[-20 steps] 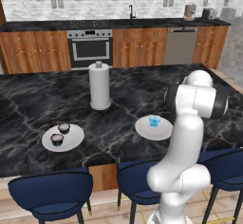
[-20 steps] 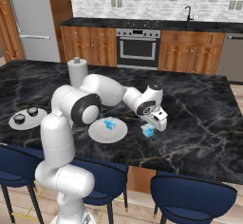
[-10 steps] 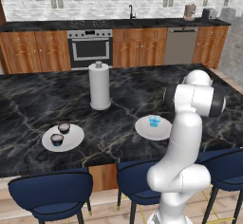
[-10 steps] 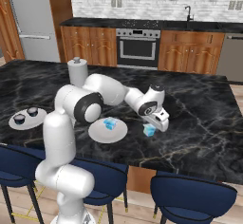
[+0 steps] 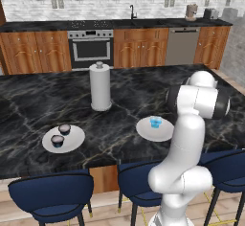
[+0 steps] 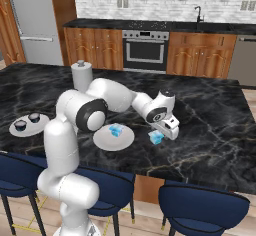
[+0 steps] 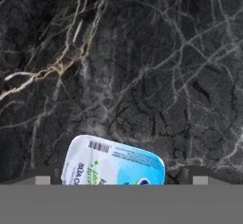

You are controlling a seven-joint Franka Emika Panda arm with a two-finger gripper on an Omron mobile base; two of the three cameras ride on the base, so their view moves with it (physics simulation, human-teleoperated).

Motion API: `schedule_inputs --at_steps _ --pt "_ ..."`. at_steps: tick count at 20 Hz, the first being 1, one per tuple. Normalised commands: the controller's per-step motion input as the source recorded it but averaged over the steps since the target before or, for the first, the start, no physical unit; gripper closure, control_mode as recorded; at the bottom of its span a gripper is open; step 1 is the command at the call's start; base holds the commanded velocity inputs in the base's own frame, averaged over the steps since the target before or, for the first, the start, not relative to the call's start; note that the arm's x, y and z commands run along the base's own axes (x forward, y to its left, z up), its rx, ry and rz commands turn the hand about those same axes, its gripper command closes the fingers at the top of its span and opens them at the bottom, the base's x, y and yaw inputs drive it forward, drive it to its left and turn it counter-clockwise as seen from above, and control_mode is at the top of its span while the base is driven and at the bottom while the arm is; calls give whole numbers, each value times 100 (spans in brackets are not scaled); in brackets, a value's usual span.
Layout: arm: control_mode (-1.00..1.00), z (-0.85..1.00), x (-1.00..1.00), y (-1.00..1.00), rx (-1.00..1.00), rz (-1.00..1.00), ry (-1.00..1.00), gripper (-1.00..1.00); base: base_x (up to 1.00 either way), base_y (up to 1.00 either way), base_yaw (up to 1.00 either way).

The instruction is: Place two yogurt containers on each plate.

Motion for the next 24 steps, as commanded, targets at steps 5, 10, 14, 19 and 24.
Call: schedule_inputs --at_steps 5,10,14,19,24 --pt "-100 0 -11 16 0 0 0 -100 0 0 0" --pt "-100 0 -1 29 0 0 -5 -100 0 0 0" --pt "-100 -24 -1 3 -1 0 2 -100 0 0 0" --pt "-100 -21 0 0 0 0 0 -100 0 0 0" --pt "-100 -28 0 3 -2 0 0 -100 0 0 0"
